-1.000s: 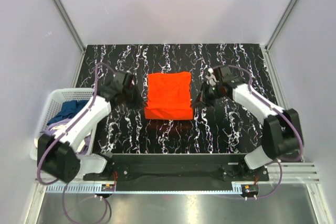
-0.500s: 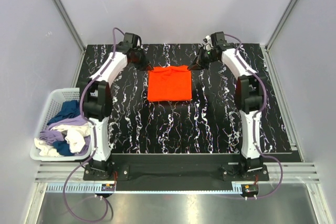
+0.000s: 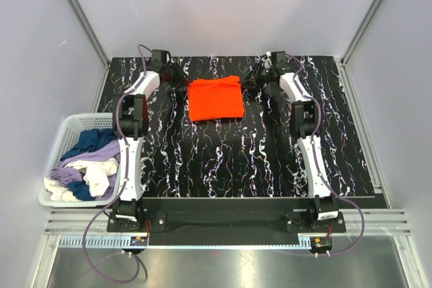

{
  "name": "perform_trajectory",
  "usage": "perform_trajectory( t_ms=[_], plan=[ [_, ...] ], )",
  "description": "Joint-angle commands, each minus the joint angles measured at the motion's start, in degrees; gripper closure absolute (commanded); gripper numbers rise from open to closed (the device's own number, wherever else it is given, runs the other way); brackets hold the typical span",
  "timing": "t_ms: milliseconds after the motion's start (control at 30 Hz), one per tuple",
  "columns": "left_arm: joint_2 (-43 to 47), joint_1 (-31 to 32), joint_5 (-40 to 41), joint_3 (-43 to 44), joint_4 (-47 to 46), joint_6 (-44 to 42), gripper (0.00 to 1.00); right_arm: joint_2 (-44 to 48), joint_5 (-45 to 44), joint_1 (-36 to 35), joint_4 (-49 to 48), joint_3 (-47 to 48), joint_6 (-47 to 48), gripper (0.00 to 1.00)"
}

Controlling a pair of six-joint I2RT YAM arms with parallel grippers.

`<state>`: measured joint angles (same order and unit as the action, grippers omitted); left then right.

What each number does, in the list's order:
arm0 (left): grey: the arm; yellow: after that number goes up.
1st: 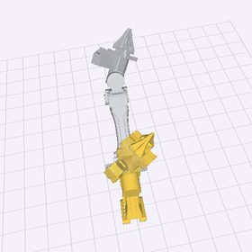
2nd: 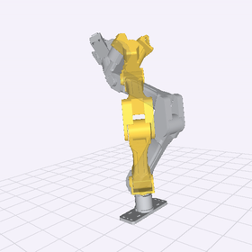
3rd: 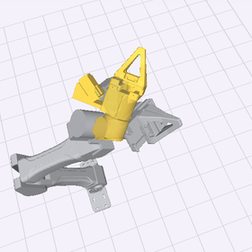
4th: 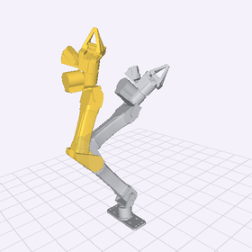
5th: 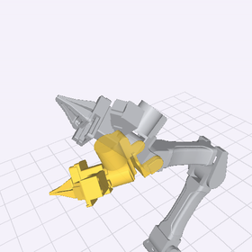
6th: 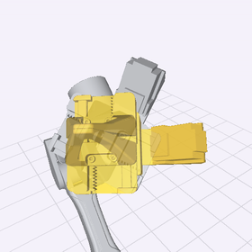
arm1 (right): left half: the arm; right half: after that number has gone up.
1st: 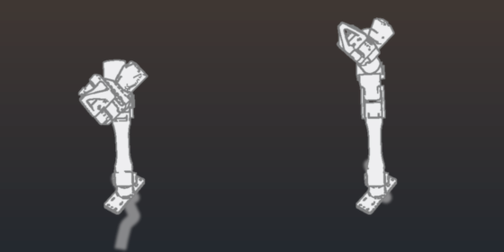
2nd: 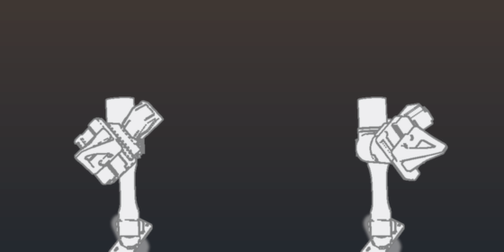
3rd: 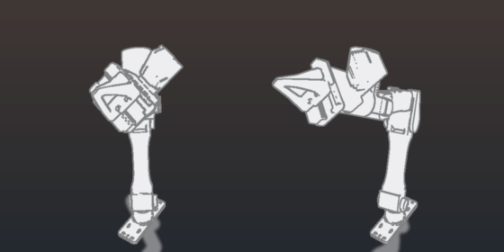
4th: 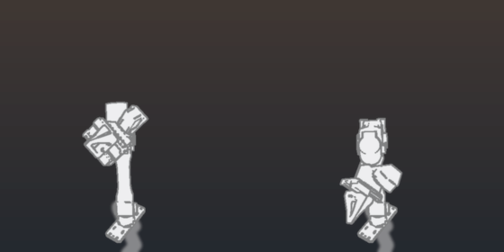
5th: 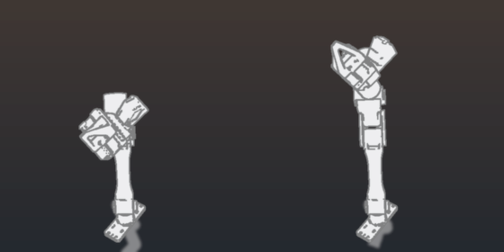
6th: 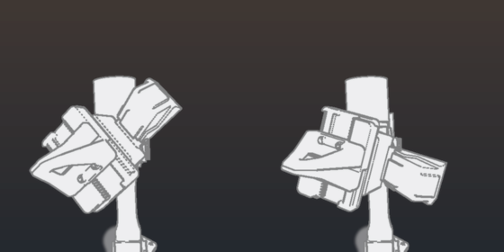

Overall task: Fold and stack the t-shirts
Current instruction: Fold the tshirt

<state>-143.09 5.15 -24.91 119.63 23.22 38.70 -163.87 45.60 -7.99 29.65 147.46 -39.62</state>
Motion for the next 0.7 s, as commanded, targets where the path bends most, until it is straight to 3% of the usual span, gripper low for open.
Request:
perform_trajectory(
  t_ms=[0,67,167,200,300,400,433,467,533,600,633,667],
  plan=[
    [0.96,-1.45,0.37,1.07,-9.94,1.56,0.61,-3.29,0.54,0.95,-11.01,6.94,-7.22,0.63],
    [3.6,-1.72,3.45,-0.36,-10.57,0.77,0.4,-2.25,-0.86,1.48,-10.93,7.14,-7.58,0.52],
    [6.76,-1.55,4.94,0.51,-6.89,-2.48,0.23,3.46,-2.01,1.84,-7.08,2.85,-3.13,0.5],
    [8.16,-1.02,5.74,-0.62,-5.92,-4.31,0.21,4.95,-3.23,1.92,-4.02,2.05,-0.49,0.43],
    [15.54,-0.4,6.19,-6.58,-6.95,-4.16,0.24,10.84,-6.13,1.93,3.73,-0.67,6.38,0.41],
    [20.56,1.35,0.58,-15.29,-13.01,-1.26,0.44,15.5,-6.93,1.05,8.05,-3.92,10.08,0.4],
    [20.83,2.05,-3.44,-16.87,-14.16,-0.82,0.62,17.69,-6.15,0.0,7.88,-5.06,10.52,0.4],
    [20.92,3.36,-5.22,-17.32,-14.26,0.4,0.68,18.41,-5.36,-0.71,7.88,-6.03,10.7,0.41],
    [21.18,4.6,-10.31,-19.69,-18.62,2.95,0.76,20.42,-3.69,-2.02,7.62,-9.19,10.53,0.46],
    [21.97,6.01,-11.39,-25.22,-21.8,7.43,0.78,21.4,-2.46,-3.43,5.61,-14.36,8.6,0.53],
    [21.97,6.36,-11.74,-26.54,-22.95,8.23,0.79,21.75,-0.88,-3.79,3.94,-15.61,6.76,0.72],
    [21.71,6.89,-11.83,-27.6,-23.05,8.58,0.79,21.58,0.18,-4.31,3.32,-16.58,5.87,0.77]
  ],
)
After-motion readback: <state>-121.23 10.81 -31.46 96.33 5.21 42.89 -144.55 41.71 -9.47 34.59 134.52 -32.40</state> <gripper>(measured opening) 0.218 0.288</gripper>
